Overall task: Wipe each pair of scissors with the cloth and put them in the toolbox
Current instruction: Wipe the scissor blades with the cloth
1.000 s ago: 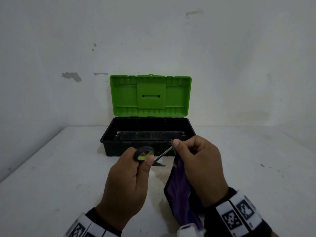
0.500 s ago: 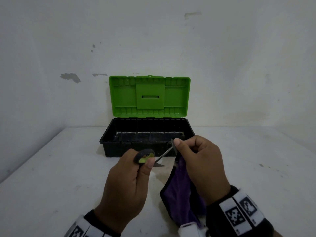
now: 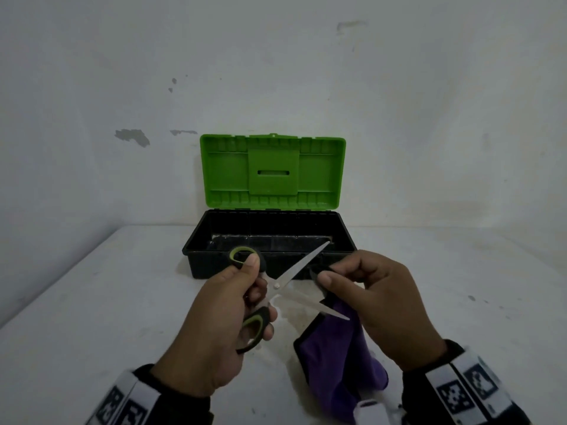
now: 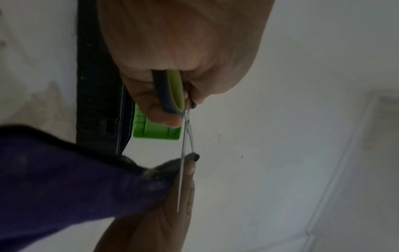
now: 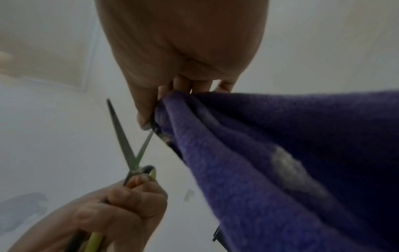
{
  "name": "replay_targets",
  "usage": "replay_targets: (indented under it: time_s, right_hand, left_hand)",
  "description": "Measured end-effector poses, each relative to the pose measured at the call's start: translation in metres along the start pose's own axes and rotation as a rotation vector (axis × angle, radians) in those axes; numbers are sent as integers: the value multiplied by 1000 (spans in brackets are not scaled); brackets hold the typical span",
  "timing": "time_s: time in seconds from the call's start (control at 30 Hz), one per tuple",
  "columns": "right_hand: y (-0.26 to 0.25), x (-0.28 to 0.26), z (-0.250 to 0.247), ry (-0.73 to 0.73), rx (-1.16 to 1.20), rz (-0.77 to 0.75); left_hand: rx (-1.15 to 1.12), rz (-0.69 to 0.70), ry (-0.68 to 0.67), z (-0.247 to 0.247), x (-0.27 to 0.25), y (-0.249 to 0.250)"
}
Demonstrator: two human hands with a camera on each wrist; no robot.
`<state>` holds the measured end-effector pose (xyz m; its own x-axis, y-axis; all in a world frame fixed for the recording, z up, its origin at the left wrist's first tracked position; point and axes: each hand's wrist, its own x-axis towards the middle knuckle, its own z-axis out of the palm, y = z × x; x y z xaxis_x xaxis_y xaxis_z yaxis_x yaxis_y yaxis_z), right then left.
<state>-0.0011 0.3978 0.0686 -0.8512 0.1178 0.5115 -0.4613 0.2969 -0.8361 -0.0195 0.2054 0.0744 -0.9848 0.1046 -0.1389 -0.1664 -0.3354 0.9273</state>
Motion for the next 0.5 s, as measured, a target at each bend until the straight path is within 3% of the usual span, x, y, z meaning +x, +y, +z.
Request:
replay_targets:
  time_s: [0.23,0.37,0.5]
  right_hand:
    - [-9,-3,9,-59,54,41]
    - [-8,-6,12,-53,98,118]
    - [-13,-10,15,-18,103,87]
  left_hand:
    - [5,-110,-48,10,-4,0]
    - [17,-103,-51,12,-5,-2]
    - [45,-96,-65,12,-6,-3]
